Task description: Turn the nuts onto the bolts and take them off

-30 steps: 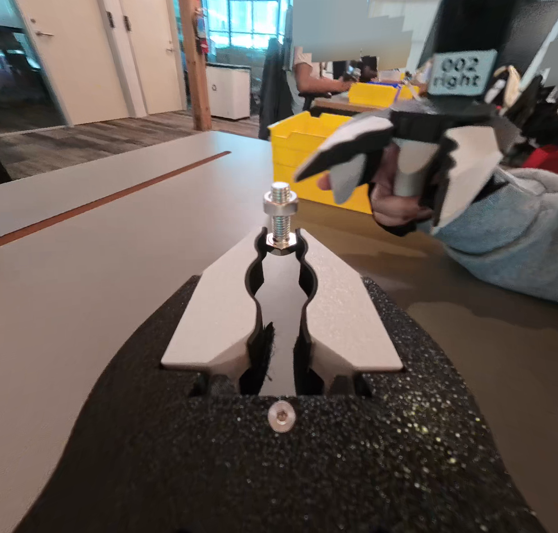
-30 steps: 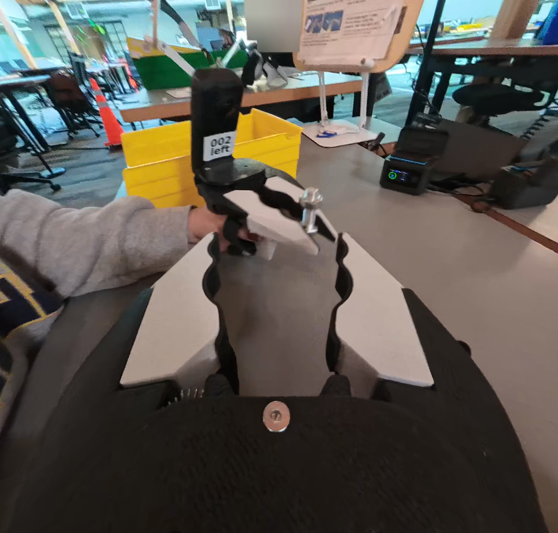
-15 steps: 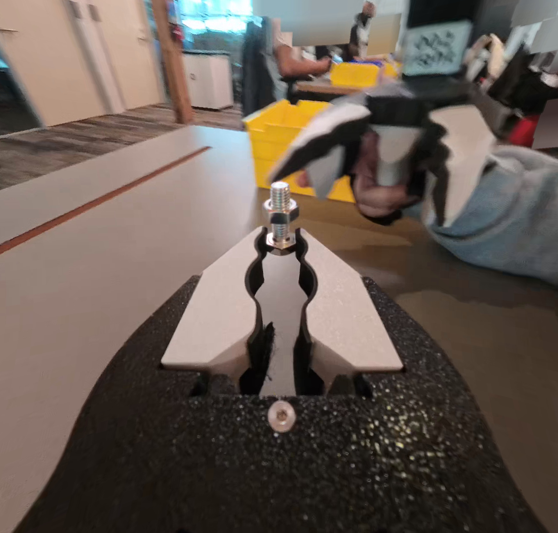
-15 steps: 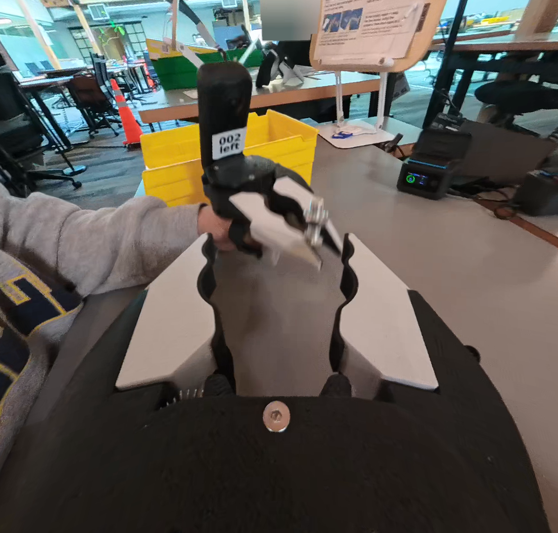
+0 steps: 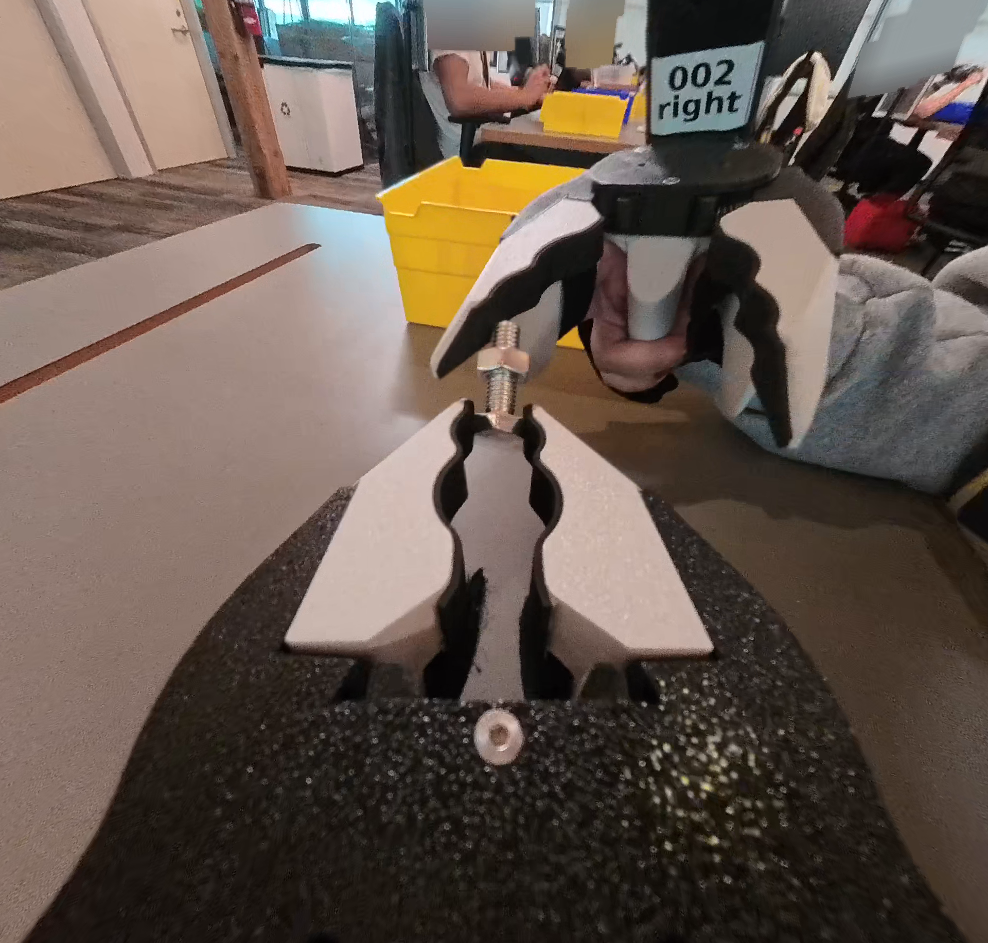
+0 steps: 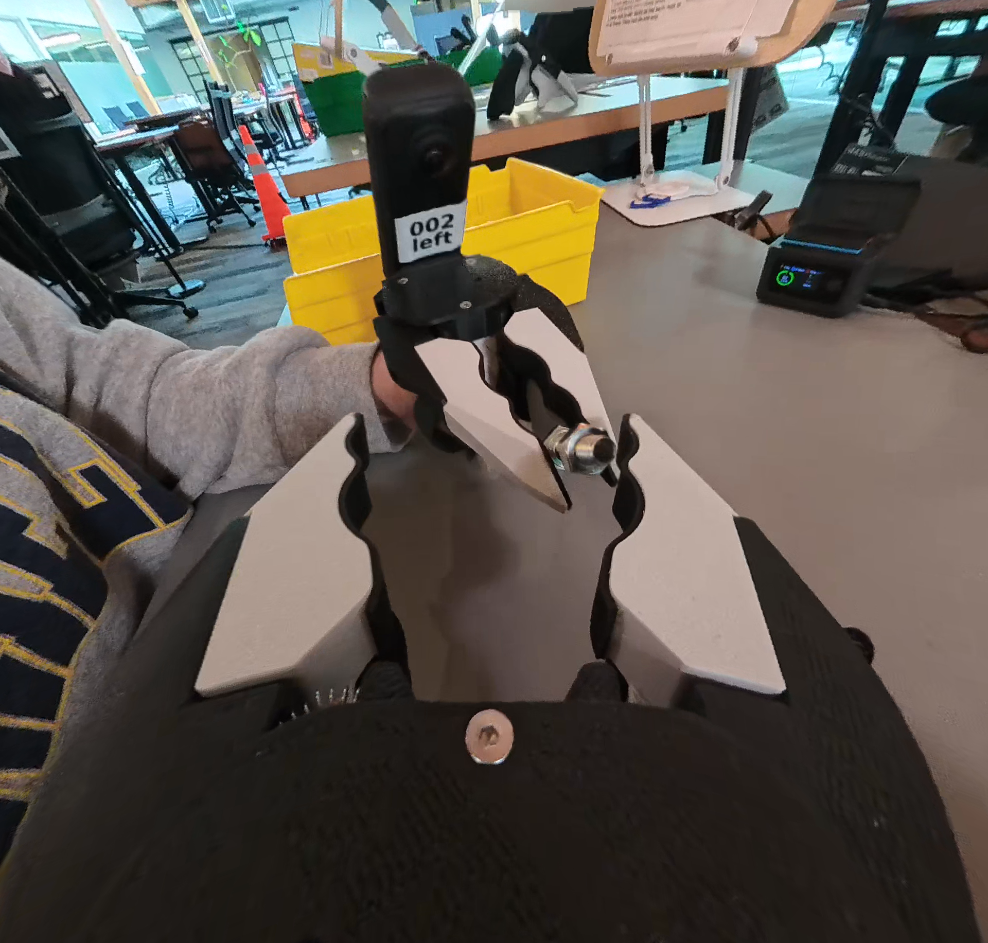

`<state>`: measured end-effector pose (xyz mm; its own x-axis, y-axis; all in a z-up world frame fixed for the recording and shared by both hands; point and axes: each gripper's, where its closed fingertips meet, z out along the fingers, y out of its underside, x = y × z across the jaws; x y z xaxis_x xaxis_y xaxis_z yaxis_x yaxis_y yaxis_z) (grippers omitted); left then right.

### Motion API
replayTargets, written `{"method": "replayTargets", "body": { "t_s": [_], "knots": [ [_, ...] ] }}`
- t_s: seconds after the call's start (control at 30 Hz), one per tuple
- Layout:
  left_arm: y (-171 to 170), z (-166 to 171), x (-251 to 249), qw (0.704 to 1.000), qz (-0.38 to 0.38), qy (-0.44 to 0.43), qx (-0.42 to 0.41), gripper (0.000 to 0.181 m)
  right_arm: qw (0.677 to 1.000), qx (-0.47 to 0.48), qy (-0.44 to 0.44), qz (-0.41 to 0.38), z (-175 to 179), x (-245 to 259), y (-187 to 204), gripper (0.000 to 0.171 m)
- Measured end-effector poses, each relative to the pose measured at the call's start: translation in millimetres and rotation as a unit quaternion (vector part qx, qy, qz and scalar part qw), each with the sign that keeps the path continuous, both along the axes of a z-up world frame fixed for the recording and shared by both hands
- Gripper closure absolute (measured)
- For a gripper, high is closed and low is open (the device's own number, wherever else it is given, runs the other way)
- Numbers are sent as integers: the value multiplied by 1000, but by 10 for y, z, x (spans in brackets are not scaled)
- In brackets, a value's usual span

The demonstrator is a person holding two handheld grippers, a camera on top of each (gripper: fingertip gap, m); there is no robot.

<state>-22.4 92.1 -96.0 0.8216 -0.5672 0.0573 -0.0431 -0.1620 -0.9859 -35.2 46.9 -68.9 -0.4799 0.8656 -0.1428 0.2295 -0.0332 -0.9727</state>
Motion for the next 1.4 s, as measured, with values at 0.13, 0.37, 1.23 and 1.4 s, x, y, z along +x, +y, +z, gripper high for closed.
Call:
{"method": "replayTargets", "body": {
  "t_s": [0.13,0.37,1.23,1.4],
  "knots": [
    [-48,165,81,998,-17,-10,52,165,1000,-9,16,-9,39,-72,-28,72],
    [-116,439,-5,989,-15,-82,121,165,991,-86,104,22,457,37,-79,76],
    [-224,665,42,975,-52,-167,138,166,980,-111,140,91,635,136,-257,75],
    [-263,778,-312,972,17,-158,174,165,981,-129,145,24,629,266,147,122]
  ]
}}
